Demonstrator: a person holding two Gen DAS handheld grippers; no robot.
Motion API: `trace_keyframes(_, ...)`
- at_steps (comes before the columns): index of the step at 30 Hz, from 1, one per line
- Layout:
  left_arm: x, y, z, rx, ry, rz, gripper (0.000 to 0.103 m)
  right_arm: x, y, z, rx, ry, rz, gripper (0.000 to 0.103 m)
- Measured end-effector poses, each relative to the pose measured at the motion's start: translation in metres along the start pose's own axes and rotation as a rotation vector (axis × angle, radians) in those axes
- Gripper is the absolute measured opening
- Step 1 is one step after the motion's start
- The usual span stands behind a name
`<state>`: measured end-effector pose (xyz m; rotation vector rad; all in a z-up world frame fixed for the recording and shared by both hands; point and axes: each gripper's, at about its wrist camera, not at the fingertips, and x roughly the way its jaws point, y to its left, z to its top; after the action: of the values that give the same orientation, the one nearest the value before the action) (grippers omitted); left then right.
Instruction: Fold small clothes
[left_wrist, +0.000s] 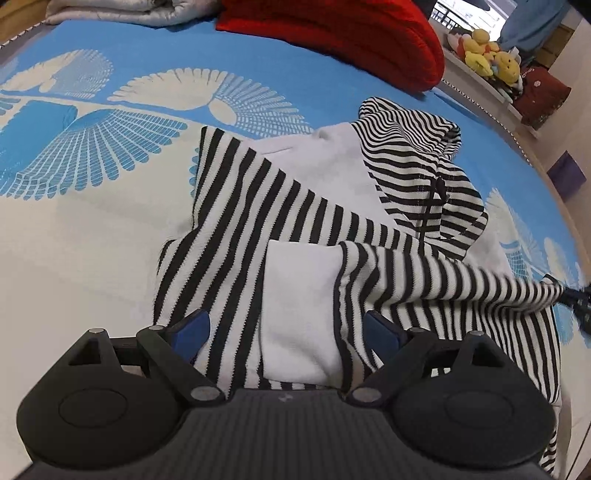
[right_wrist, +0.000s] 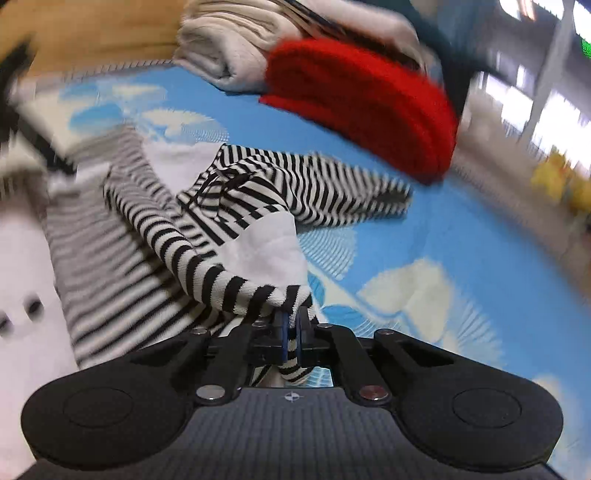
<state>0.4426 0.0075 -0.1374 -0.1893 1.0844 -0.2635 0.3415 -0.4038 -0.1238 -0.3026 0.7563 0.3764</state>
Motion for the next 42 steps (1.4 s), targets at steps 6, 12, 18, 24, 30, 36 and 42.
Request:
trace_keyframes(6, 0.002, -0.002, -0.001, 0.023, 0.001, 0.008, 0.093, 0.016, -0.081, 0.023, 0.217, 0.193, 0.205, 0.003)
trace_keyframes(12, 0.006, -0.006, -0.003, 0.042, 0.008, 0.015, 0.093, 0.036, -0.093, 0.053, 0.216, 0.207, 0.200, 0.002)
trace_keyframes(18, 0.008, -0.007, -0.004, 0.049, 0.007, 0.010, 0.093, 0.049, -0.088, 0.080, 0.197, 0.138, -0.007, 0.002)
trace_keyframes(24, 0.010, -0.004, 0.003, 0.004, 0.007, -0.047, 0.093, 0.003, -0.081, 0.005, 0.221, 0.031, -0.002, 0.076)
trace_keyframes(30, 0.023, -0.017, 0.010, 0.012, 0.009, -0.066, 0.093, -0.004, -0.068, -0.062, 0.286, 0.003, 0.050, 0.064)
trace_keyframes(36, 0.037, -0.036, 0.005, 0.086, 0.003, -0.082, 0.101, 0.027, -0.050, -0.052, 0.198, -0.021, 0.107, 0.015)
trace_keyframes(42, 0.039, -0.042, 0.006, 0.157, -0.005, -0.086, 0.069, 0.021, -0.069, -0.016, 0.061, -0.032, 0.148, 0.000)
